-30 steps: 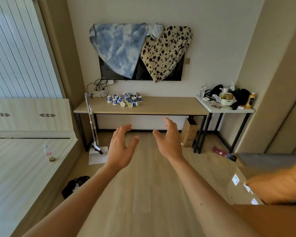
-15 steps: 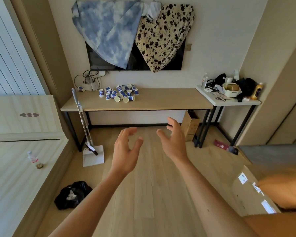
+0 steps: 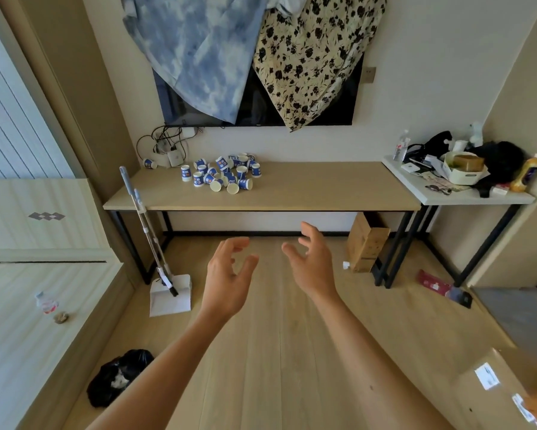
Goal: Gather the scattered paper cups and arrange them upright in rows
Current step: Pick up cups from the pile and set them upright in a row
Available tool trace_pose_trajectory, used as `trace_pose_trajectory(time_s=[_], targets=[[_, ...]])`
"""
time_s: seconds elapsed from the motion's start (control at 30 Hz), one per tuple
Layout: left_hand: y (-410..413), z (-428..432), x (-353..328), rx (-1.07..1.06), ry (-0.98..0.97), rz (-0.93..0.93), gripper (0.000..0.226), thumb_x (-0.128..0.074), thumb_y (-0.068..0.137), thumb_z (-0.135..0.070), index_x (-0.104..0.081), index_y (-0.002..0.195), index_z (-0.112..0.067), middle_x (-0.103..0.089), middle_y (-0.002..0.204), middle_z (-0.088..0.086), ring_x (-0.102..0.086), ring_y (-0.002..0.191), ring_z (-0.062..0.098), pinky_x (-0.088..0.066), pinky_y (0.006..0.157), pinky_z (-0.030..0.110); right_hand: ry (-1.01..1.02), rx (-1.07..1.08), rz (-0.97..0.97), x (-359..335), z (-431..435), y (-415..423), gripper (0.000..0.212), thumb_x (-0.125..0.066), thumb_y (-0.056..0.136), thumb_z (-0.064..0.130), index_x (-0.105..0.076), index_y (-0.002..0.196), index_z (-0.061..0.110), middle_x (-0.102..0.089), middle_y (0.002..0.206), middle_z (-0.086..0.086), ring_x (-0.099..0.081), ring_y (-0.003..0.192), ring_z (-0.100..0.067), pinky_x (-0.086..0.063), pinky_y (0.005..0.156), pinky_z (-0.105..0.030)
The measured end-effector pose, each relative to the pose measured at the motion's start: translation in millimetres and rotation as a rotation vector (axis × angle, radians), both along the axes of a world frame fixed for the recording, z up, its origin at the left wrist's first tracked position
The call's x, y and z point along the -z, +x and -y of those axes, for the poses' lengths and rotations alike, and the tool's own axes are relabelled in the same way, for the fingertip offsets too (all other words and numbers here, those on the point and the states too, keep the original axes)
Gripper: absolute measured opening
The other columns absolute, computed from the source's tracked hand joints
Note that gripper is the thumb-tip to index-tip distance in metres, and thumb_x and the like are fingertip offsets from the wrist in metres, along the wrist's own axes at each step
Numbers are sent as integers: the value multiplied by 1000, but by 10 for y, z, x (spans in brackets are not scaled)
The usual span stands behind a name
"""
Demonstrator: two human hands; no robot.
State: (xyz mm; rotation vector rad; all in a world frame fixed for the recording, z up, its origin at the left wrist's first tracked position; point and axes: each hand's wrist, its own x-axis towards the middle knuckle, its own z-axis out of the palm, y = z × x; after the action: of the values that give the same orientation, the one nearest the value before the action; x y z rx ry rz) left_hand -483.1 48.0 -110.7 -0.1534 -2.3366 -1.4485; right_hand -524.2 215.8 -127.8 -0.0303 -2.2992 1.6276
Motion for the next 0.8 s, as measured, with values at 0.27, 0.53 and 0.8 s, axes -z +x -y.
trace_pose_trajectory(time_s=[0.27, 0.53, 0.8], targets=[[-1090, -223, -52, -71, 23, 10, 28, -63, 93, -30, -58, 120, -26, -61, 115, -13, -58, 110, 6, -49, 97, 38, -2, -42, 8, -114, -309, -1139, 58, -68, 92, 26, -45, 145, 18, -50, 145, 2, -54, 127, -12, -44, 107, -34], [-2222, -280, 204, -51, 29, 37, 28, -62, 93, -29, -58, 121, -26, -61, 116, -14, -58, 110, 4, -51, 95, 36, 11, -25, 52, 78, -462, -2275, 58, -68, 94, 27, -43, 146, 20, -50, 146, 3, -52, 128, -12, -45, 108, -36], [-3668, -210, 341, 28, 76, 82, 20, -63, 93, -24, -58, 108, -37, -63, 112, -16, -61, 105, 7, -50, 89, 29, 23, 20, 85, 147, -378, -3623, 57, -67, 94, 27, -44, 146, 20, -51, 144, 4, -52, 128, -10, -45, 107, -34]])
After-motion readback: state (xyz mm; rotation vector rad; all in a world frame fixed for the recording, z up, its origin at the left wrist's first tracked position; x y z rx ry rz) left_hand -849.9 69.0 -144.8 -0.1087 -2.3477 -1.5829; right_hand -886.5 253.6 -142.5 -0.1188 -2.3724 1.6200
